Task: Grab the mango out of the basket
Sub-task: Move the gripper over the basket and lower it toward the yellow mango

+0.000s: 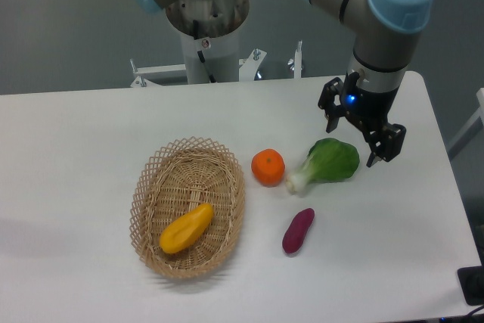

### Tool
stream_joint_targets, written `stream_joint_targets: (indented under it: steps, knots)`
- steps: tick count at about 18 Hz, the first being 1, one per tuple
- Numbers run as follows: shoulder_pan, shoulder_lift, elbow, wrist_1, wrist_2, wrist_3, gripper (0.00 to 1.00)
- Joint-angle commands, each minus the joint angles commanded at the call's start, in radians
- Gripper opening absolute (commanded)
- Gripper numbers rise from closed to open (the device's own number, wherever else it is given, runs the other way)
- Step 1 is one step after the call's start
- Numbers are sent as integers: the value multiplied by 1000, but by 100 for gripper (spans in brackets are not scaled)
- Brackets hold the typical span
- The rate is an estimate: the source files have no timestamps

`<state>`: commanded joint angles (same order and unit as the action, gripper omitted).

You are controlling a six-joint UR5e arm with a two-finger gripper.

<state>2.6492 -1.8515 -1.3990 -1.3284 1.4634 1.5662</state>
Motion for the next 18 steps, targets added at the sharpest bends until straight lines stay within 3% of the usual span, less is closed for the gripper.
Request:
stream_joint_targets:
  steps: [11, 16, 18]
  knots:
    - [-32, 20, -32, 3, -2, -80, 100]
    - [-103, 20, -41, 11, 0, -233, 100]
    - [-141, 18, -64, 58, 2, -317, 100]
